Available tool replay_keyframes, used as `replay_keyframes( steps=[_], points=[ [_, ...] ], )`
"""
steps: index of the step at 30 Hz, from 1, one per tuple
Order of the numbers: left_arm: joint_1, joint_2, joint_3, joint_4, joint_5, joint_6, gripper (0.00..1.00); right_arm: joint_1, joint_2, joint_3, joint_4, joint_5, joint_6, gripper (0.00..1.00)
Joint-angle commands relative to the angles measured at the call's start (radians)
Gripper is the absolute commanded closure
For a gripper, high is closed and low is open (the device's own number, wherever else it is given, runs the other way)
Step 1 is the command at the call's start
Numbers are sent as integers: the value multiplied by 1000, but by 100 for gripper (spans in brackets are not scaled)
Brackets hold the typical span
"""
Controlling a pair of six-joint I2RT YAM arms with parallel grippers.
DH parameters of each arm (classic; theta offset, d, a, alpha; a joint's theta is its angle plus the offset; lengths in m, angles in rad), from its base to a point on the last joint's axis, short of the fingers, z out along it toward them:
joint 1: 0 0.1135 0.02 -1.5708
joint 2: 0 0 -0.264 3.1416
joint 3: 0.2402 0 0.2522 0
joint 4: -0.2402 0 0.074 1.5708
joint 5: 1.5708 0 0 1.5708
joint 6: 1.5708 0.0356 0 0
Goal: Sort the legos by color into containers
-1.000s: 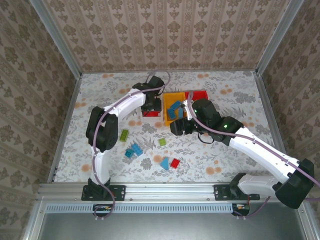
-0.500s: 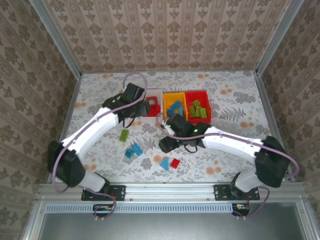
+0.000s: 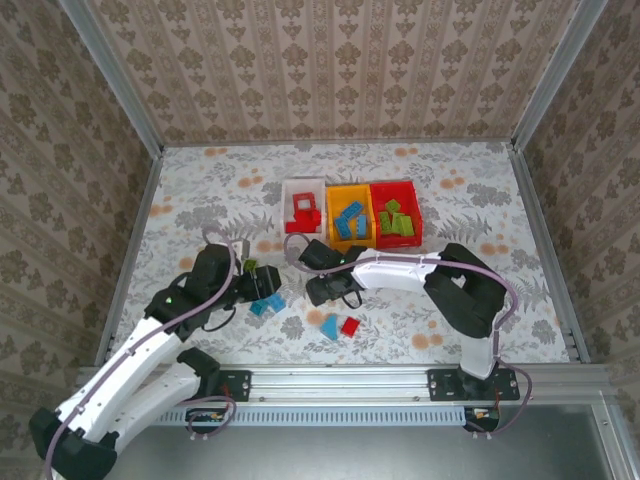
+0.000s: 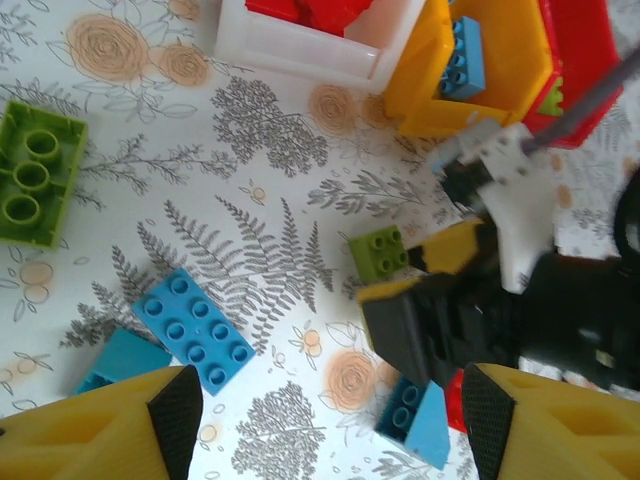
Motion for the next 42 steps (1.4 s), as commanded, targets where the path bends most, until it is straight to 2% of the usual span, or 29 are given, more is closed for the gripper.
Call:
replay_keyframes(
  steps=[1,7,13,17,21,26,30,35,42],
  points=[
    [5,-57,-22,-24,46,-39,29,3,45,54,-35,42,51,47],
    [5,-88,-19,-55,65,-23,29,2,22,41,-21,70,73,69],
    [-1,-36,12,26,110,-25,30,-20,-175,-9,-63,146,65,72],
    [-34,105,129,94,93,20,29,-130,-365,-93,-111,150,73,72],
    [-109,338,314,141,62,103,29,-321,-486,-156,-116,96,32,71],
    [-214,613,530,163,27,211,30,-501,-409,-92,-91,-14,-27,68],
    [-267,768,657,152,13,277,30,-578,-262,-4,-50,-91,-24,67],
    [-313,859,711,103,-7,342,30,-618,-139,62,-58,-133,0,62],
    [-369,881,669,48,-19,385,29,-635,-162,51,-67,-118,-1,45]
  ],
)
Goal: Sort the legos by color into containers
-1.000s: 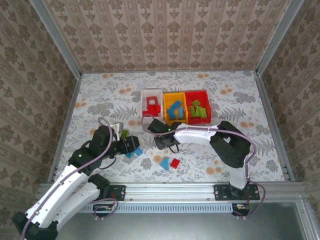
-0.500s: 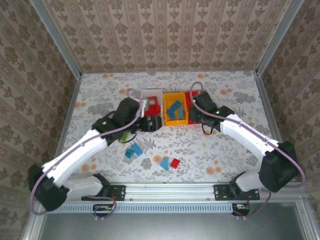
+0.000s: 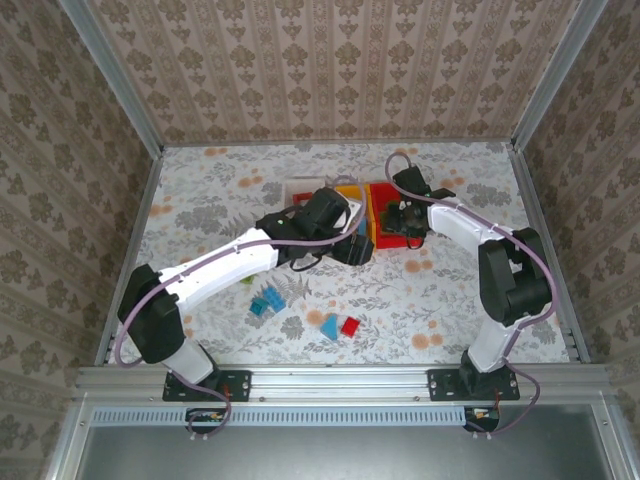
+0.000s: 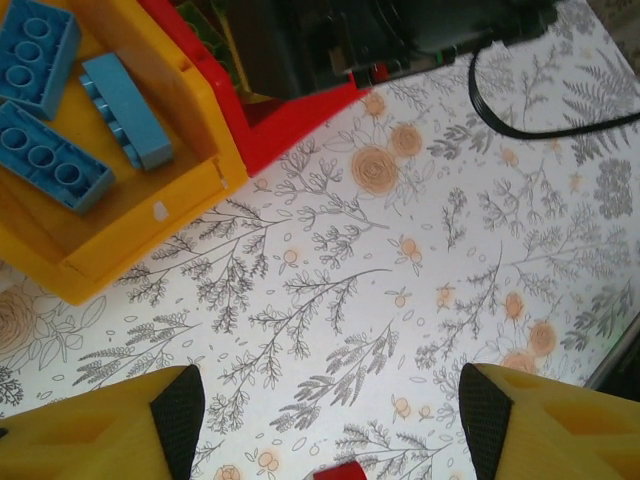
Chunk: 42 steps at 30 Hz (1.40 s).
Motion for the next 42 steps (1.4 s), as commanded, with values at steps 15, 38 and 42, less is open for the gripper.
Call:
replay_keyframes(
  steps=[15,38,42],
  points=[
    [-209,172,25,-360,-47,140,25,14,-582,-264,-53,-40,8,29],
    [-237,472,191,-553,4,-145,27,18,-1043,-496,-361,-277,43,24],
    [-238,495,200,-562,27,-149,29,19,-1041,-480,-392,-263,57,24]
  ],
)
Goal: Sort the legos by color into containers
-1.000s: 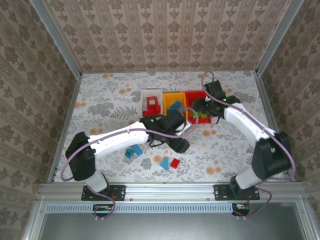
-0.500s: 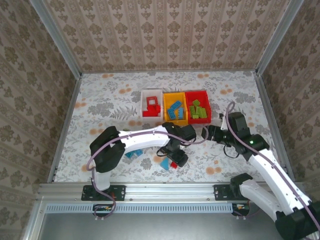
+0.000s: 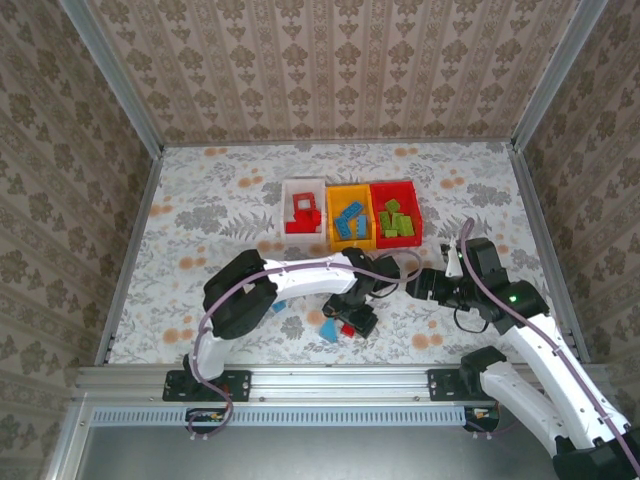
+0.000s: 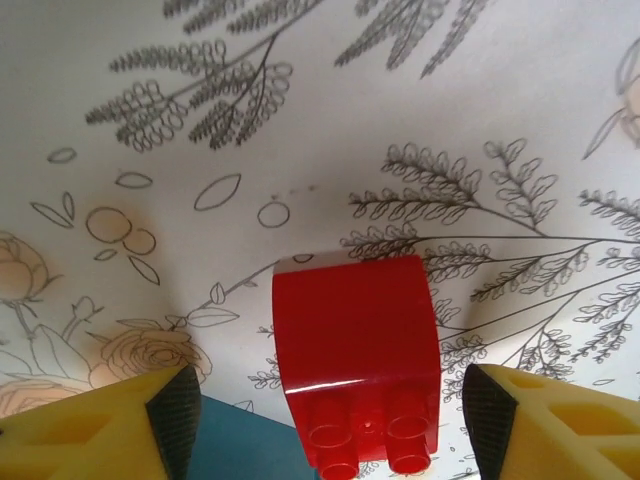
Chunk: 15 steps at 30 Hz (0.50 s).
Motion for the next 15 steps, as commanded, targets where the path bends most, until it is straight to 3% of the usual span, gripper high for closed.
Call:
replay_keyframes(
  steps=[1,8,15],
  points=[
    [-8,27,37,-52,34,-21,31,5,-2,36,-50,-5,24,24],
    [-8,64,63,-55,49,1,50,5,3,37,-34,-2,35,24],
    [9,42,79,-58,-25,-2,66,7,1,38,-31,-19,29,25]
  ],
)
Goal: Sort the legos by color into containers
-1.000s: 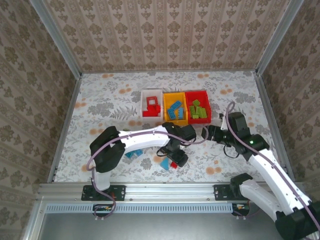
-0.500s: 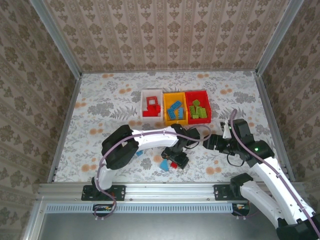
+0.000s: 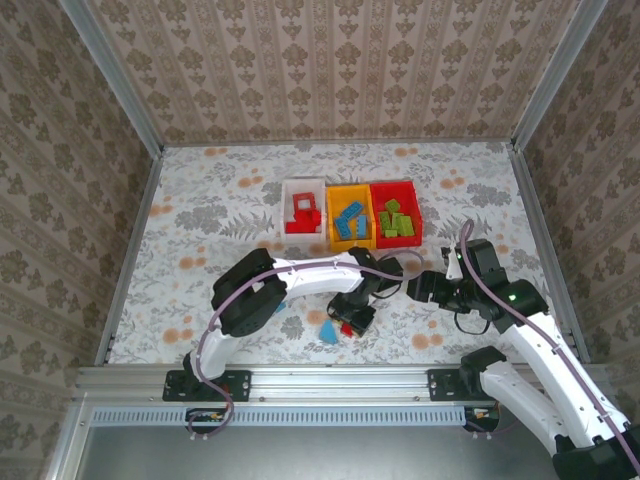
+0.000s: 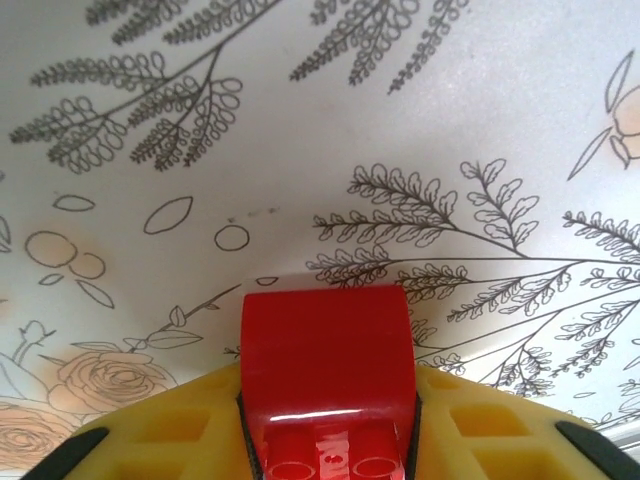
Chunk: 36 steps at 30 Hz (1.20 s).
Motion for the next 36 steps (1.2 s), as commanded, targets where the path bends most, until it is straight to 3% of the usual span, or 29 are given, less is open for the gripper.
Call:
replay_keyframes(
  steps=[1,9,15,22,30,36],
  points=[
    [16,-21,23,-33,-62,-7,67,6,-9,36,-7,-28,2,25],
    [207,-211,42,-49,-146,-27,68,20,-30,31,273,-285,6,24],
    [414,-247,114,-56,-186,43,68,142,130,103,366,-204,-39,24],
    [596,-134,275,11,-225,71,69,224,303,184,447,-134,-52,24],
    [629,95,560,-29,-331,112,70,231,422,224,533,-114,-85,24],
    [634,170,618,-41,-361,109,69,231,501,240,712,-134,-74,21]
  ],
)
